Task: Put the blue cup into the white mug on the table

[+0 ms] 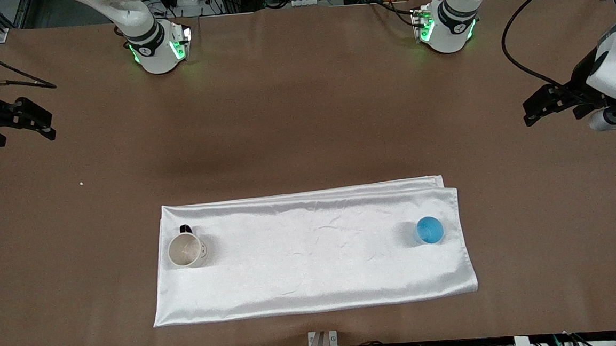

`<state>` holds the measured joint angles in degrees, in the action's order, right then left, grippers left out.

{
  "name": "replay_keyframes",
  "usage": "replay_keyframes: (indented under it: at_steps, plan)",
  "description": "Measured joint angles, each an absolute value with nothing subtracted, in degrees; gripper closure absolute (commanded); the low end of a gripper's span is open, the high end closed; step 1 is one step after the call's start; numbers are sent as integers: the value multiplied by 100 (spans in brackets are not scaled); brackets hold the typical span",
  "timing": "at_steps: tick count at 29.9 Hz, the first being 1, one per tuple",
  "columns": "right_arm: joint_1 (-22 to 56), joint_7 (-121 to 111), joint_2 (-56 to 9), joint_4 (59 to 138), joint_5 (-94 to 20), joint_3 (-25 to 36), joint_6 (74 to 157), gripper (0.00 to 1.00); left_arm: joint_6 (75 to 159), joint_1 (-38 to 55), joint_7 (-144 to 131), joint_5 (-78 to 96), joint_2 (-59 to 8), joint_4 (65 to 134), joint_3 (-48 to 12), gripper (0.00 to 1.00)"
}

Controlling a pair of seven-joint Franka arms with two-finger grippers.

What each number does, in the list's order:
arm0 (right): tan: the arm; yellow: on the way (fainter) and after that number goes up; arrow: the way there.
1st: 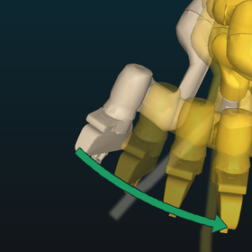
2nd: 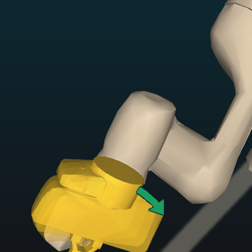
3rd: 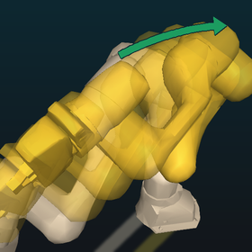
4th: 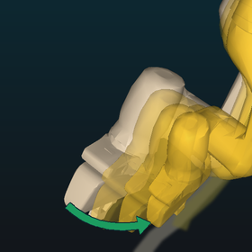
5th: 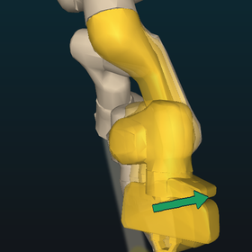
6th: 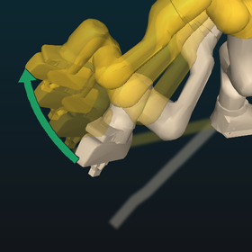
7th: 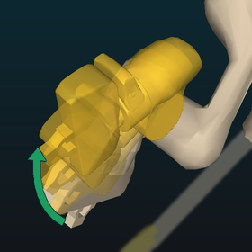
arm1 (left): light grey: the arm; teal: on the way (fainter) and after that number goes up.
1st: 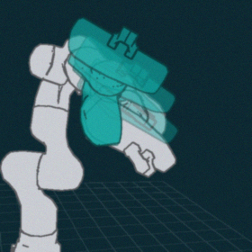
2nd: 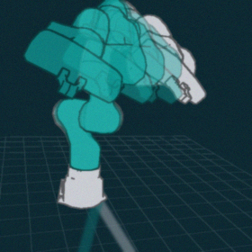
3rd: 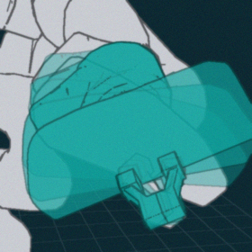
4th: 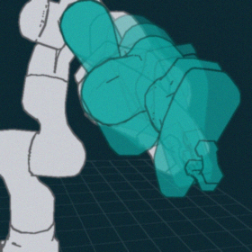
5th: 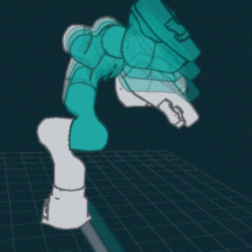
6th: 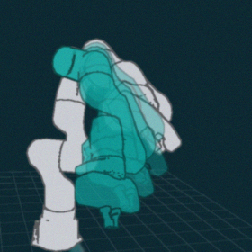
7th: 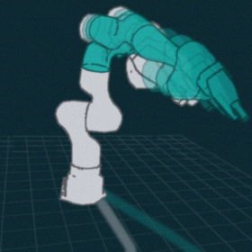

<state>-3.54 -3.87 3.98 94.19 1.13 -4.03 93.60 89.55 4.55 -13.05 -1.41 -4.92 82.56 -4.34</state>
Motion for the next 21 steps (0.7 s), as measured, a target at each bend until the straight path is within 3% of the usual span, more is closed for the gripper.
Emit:
replay_keyframes:
  at_steps: [21]
  plan:
    - [-350,-387,387,9431,113,-409,9333,0,8922,456,-1305,-141,-570,8270,-436,0]
